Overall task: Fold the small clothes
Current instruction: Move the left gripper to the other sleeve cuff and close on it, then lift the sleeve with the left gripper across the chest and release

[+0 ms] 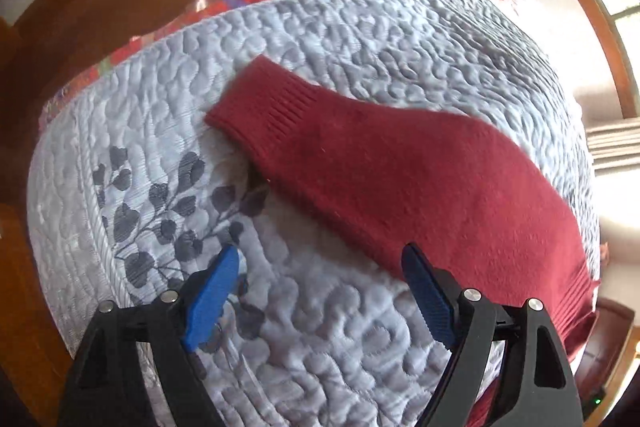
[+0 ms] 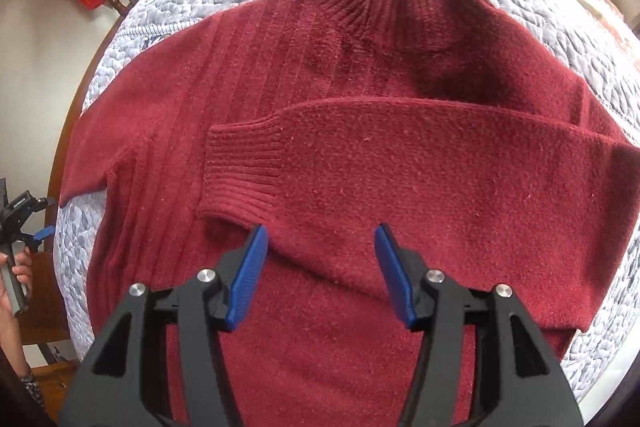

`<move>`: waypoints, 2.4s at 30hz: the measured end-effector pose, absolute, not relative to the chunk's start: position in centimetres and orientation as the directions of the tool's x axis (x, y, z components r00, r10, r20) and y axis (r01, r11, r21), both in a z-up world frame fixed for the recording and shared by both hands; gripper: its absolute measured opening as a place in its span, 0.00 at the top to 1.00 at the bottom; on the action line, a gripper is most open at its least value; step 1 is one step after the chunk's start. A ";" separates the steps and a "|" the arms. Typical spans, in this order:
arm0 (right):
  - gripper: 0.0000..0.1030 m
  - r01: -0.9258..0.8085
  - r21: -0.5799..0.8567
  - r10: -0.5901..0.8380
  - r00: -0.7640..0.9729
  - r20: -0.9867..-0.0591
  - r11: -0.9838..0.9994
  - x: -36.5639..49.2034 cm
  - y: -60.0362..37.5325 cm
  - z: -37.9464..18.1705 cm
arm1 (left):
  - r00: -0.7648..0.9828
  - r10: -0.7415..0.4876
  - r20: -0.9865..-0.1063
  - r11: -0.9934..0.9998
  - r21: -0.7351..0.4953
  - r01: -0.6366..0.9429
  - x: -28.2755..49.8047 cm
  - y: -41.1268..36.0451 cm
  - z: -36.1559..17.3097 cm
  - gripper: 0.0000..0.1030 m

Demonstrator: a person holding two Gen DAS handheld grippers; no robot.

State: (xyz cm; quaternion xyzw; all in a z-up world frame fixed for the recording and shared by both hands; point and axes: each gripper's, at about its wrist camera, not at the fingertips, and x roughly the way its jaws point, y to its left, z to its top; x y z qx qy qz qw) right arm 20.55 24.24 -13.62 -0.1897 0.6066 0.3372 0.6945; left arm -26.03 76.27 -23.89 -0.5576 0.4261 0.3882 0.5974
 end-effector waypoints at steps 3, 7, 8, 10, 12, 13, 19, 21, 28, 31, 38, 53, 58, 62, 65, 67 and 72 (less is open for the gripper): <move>0.46 -0.709 0.121 0.215 0.044 -0.976 0.695 20.2 25.1 -14.2 | 0.404 -0.053 -0.913 -0.006 -0.404 -0.915 -27.0 78.4 -26.5 0.20; 0.46 -0.712 0.111 0.198 0.041 -0.979 0.694 19.8 26.2 -14.9 | 0.435 -0.088 -0.896 -0.054 -0.432 -0.900 -26.7 79.9 -28.9 0.23; 0.46 -0.714 0.104 0.193 0.044 -0.980 0.692 19.7 26.3 -15.0 | 0.436 -0.088 -0.895 -0.064 -0.432 -0.900 -26.6 80.2 -29.3 0.23; 0.45 -0.717 0.094 0.186 0.051 -0.981 0.690 19.7 26.4 -15.2 | 0.444 -0.081 -0.892 -0.085 -0.438 -0.895 -26.6 81.0 -30.1 0.22; 0.45 -0.716 0.088 0.180 0.054 -0.982 0.692 19.7 26.6 -15.5 | 0.455 -0.074 -0.888 -0.110 -0.446 -0.888 -26.7 81.6 -30.6 0.22; 0.45 -0.714 0.086 0.178 0.054 -0.983 0.695 19.8 26.4 -15.6 | 0.458 -0.069 -0.886 -0.124 -0.448 -0.886 -26.7 82.0 -30.9 0.22; 0.45 -0.701 0.098 0.186 0.051 -0.981 0.706 20.4 24.6 -15.1 | 0.435 -0.019 -0.900 -0.146 -0.428 -0.892 -26.4 83.1 -31.2 0.73; 0.45 -0.704 0.099 0.192 0.054 -0.980 0.703 20.4 24.3 -14.7 | 0.430 0.022 -0.903 -0.158 -0.428 -0.890 -26.6 83.3 -30.6 0.92; 0.43 -0.696 0.101 0.213 0.076 -0.974 0.711 21.0 21.9 -13.4 | 0.454 0.245 -0.857 0.032 -0.460 -0.887 -23.5 81.2 -22.6 0.93; 0.43 -0.682 0.101 0.214 0.084 -0.973 0.724 21.3 20.7 -13.1 | 0.519 0.282 -0.807 0.168 -0.491 -0.855 -20.4 79.3 -19.0 0.93; 0.43 -0.663 0.101 0.211 0.088 -0.973 0.742 22.1 17.9 -12.4 | 0.547 0.253 -0.798 0.204 -0.508 -0.837 -18.9 78.1 -17.5 0.93; 0.43 -0.628 0.123 0.232 0.095 -0.968 0.769 23.7 16.0 -12.0 | 0.707 0.083 -0.702 0.626 -0.516 -0.585 -2.5 64.3 -11.7 0.93; 0.43 -0.592 0.131 0.230 0.096 -0.968 0.795 24.6 14.0 -12.6 | 0.721 -0.022 -0.693 0.742 -0.495 -0.453 3.7 56.7 -11.6 0.93; 0.43 -0.568 0.139 0.232 0.094 -0.968 0.811 25.2 12.4 -12.9 | 0.694 -0.132 -0.707 0.797 -0.492 -0.349 7.6 51.0 -12.7 0.93; 0.43 -0.554 0.147 0.234 0.089 -0.968 0.820 25.7 11.5 -13.1 | 0.639 -0.155 -0.753 0.827 -0.453 -0.333 9.6 48.1 -15.1 0.93; 0.43 -0.546 0.155 0.236 0.081 -0.968 0.823 26.0 11.1 -13.4 | 0.590 -0.178 -0.788 0.832 -0.441 -0.337 10.4 47.5 -17.3 0.92; 0.43 -0.537 0.164 0.235 0.066 -0.970 0.828 26.3 10.5 -13.9 | 0.546 -0.254 -0.799 0.831 -0.469 -0.300 10.0 46.1 -18.9 0.78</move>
